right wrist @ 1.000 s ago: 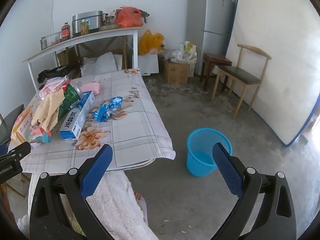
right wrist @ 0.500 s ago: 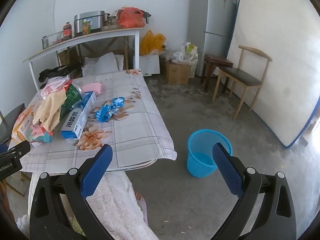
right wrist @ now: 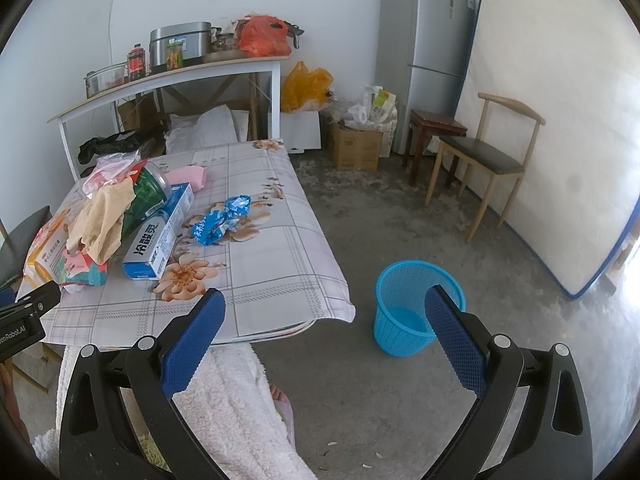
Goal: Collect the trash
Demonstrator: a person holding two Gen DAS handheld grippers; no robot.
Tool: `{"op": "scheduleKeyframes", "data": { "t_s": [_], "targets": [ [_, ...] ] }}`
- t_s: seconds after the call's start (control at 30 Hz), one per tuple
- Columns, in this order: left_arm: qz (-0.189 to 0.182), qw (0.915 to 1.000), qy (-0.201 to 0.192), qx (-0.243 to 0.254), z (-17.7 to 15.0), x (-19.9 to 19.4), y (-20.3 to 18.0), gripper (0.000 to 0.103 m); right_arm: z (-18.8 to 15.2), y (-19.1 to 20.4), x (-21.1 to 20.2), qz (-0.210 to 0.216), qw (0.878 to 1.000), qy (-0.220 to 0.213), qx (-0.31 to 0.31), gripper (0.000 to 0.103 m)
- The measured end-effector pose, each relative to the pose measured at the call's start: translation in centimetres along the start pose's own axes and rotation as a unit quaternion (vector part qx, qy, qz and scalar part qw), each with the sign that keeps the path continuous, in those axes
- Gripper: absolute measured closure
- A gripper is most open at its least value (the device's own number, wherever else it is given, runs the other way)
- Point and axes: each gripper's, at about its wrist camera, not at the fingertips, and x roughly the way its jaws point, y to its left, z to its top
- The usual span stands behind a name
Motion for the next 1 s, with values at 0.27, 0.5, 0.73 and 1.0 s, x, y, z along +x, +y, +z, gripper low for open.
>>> {"op": "scheduleKeyframes", "data": {
  "t_s": [0.27, 0.5, 0.73, 1.0],
  "targets": [
    [-0.001, 1.0, 0.001, 0.001, -0.03, -0.01, 0.04, 0.006, 0.0, 0.0, 0.01, 0.0, 1.0, 0.0, -0.001, 0.008],
    [0.0, 1.0, 0.001, 0.0, -0.07, -0.03, 0.2, 0.006, 0.03, -0.02, -0.02, 0.001, 1.0, 0.0, 0.0, 0.008],
    [0.001, 1.0, 0.002, -0.002, -0.12, 0.19, 0.64, 0.006, 0.1, 0.01, -0.09, 0.002, 1.0, -0.001, -0.001, 0.008],
    [0.0, 1.0, 0.003, -0.002, -0.12, 0.19, 0.67, 0.006, 0.11, 0.02, -0.12, 0.002, 1.0, -0.001, -0.001, 0.008]
  ]
}}
